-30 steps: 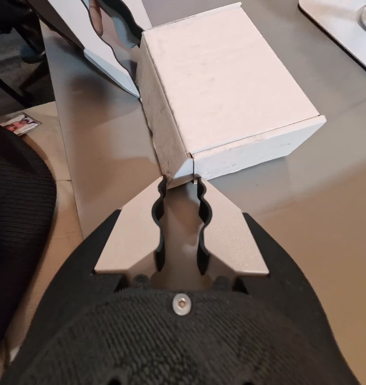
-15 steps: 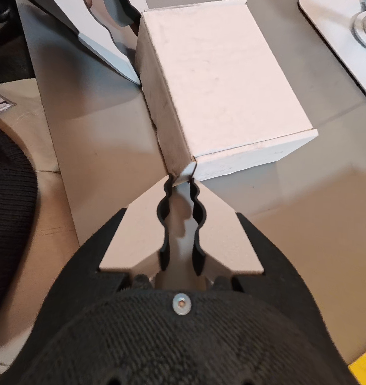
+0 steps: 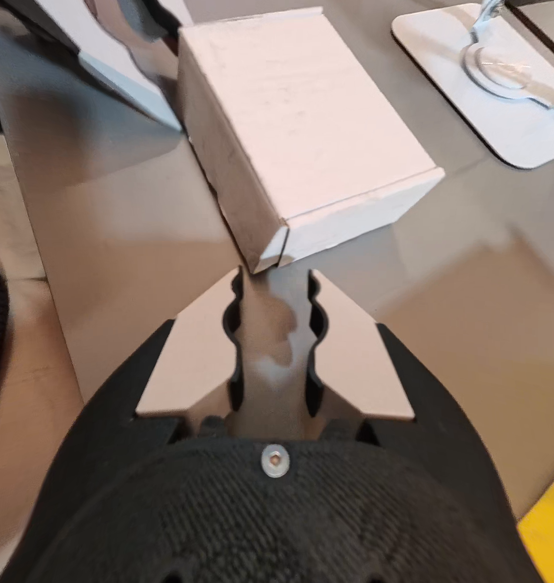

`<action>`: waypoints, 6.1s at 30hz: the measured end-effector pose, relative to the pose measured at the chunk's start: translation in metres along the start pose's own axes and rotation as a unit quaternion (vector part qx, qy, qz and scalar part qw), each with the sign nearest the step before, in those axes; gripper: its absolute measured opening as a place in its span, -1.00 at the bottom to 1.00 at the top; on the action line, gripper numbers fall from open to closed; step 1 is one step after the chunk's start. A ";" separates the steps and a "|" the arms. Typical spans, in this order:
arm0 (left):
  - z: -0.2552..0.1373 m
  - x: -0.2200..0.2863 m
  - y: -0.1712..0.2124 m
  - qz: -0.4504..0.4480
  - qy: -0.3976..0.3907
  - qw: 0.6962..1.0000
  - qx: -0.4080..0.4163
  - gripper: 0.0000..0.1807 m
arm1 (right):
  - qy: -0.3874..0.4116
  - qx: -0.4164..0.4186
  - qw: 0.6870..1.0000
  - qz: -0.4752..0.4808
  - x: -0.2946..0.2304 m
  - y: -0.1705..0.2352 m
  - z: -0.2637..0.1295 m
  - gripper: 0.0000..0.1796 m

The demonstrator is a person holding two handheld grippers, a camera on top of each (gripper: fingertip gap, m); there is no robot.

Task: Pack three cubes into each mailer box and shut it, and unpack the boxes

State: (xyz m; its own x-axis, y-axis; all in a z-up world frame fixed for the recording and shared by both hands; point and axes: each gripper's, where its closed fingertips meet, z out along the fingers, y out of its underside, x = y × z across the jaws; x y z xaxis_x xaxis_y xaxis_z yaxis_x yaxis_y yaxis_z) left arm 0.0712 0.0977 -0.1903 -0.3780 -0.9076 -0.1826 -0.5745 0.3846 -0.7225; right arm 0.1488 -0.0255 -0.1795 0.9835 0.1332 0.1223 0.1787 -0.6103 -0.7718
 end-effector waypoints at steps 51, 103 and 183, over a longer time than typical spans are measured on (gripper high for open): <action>-0.011 0.019 -0.001 0.014 0.057 0.998 0.021 -0.59 | -0.022 -0.003 0.999 -0.030 -0.017 -0.001 0.001 -0.68; -0.002 -0.013 -0.017 0.019 0.109 0.992 0.066 0.50 | -0.010 -0.006 1.000 -0.029 -0.014 0.002 0.000 -0.65; 0.017 -0.004 -0.015 0.140 0.081 0.986 0.039 -0.49 | 0.007 -0.040 0.999 0.020 0.015 0.004 0.021 0.37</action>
State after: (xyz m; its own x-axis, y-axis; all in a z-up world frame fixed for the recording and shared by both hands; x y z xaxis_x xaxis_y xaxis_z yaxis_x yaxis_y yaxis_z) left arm 0.0934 0.0927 -0.1898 -0.6282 -0.7267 -0.2779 -0.3764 0.5965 -0.7089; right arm 0.1633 -0.0092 -0.1937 0.9902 0.0959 0.1017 0.1398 -0.6751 -0.7244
